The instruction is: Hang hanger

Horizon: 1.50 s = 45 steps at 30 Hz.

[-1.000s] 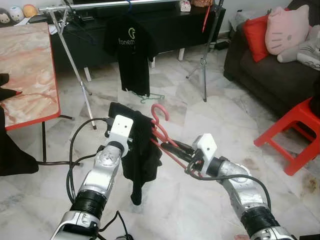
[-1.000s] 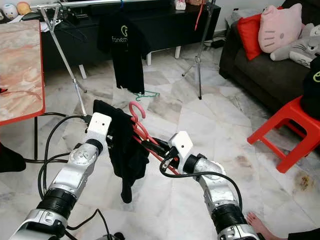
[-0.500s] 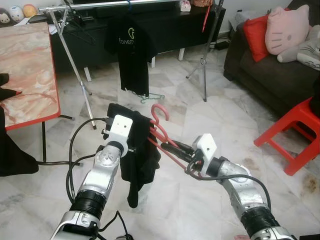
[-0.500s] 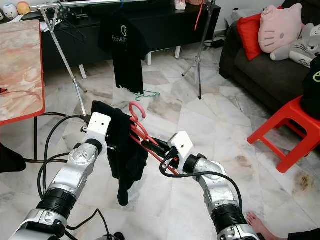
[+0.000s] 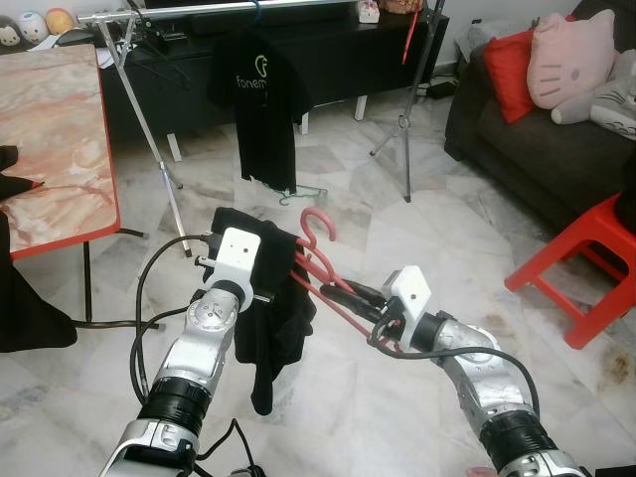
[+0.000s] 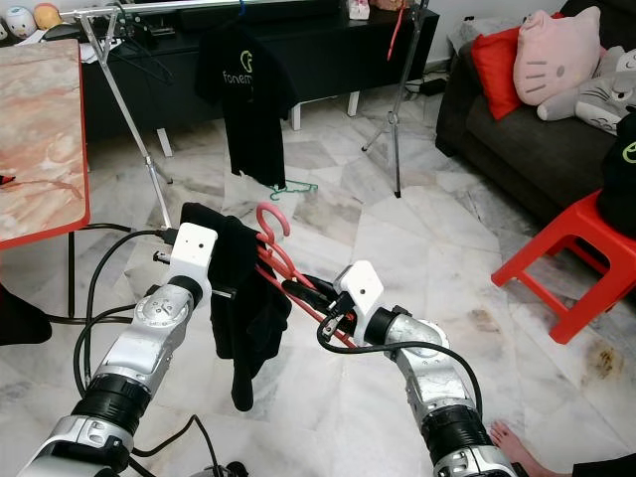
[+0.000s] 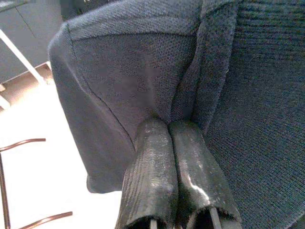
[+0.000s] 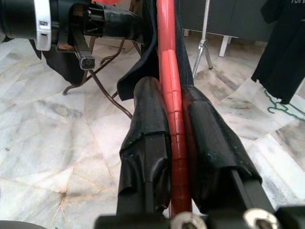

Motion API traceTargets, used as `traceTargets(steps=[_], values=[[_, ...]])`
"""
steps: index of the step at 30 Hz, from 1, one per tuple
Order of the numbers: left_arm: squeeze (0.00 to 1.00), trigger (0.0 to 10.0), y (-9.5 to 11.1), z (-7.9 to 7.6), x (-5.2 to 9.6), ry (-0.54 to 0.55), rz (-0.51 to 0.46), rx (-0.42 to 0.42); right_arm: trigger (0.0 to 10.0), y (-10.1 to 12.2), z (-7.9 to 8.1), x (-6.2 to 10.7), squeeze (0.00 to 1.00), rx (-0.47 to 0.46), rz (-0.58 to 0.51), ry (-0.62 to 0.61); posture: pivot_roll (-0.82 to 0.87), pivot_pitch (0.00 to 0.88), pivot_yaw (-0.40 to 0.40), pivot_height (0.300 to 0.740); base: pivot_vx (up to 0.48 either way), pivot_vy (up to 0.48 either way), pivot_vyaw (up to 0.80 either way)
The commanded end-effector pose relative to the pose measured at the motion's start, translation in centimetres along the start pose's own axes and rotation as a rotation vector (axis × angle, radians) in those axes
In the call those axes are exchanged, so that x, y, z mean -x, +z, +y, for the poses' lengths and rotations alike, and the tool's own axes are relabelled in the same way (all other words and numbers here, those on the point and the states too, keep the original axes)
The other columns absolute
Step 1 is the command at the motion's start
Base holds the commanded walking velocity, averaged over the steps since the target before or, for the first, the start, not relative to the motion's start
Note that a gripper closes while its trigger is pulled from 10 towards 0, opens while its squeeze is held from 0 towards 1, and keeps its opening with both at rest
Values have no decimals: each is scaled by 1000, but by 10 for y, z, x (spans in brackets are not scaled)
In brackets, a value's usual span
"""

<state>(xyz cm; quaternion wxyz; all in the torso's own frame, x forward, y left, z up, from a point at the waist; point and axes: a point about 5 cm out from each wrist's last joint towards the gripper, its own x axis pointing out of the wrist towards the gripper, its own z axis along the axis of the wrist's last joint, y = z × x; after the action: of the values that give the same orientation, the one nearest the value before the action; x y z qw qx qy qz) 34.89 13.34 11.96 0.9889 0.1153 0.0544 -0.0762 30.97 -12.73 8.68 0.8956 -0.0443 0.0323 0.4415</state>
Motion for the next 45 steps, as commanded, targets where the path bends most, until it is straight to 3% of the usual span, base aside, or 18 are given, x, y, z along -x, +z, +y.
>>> traceTargets(steps=[1,14,20,25,36,43,45], values=[[0,0,5,1,0,10,-31,8,0,3,-2,1,0,25,-16,-8,-11,73,-36,740,0,0,0],[0,0,13,10,-1,92,-86,19,0,-18,1,8,0,27,88,-9,-11,64,-34,740,0,0,0],[0,0,17,18,-1,147,-111,33,0,-47,13,21,0,71,289,96,-10,65,-36,740,0,0,0],[0,0,16,18,0,151,-114,30,0,-59,22,31,0,57,362,177,-10,65,-36,740,0,0,0],[0,0,12,23,0,189,-114,34,0,-57,20,40,0,52,331,157,-22,74,-39,740,0,0,0],[0,0,8,31,4,239,-128,50,0,-48,12,54,0,-20,204,-21,-21,76,-43,740,0,0,0],[0,0,-1,33,6,232,-95,21,0,-41,6,63,0,-43,123,-163,-28,77,-42,740,0,0,0]])
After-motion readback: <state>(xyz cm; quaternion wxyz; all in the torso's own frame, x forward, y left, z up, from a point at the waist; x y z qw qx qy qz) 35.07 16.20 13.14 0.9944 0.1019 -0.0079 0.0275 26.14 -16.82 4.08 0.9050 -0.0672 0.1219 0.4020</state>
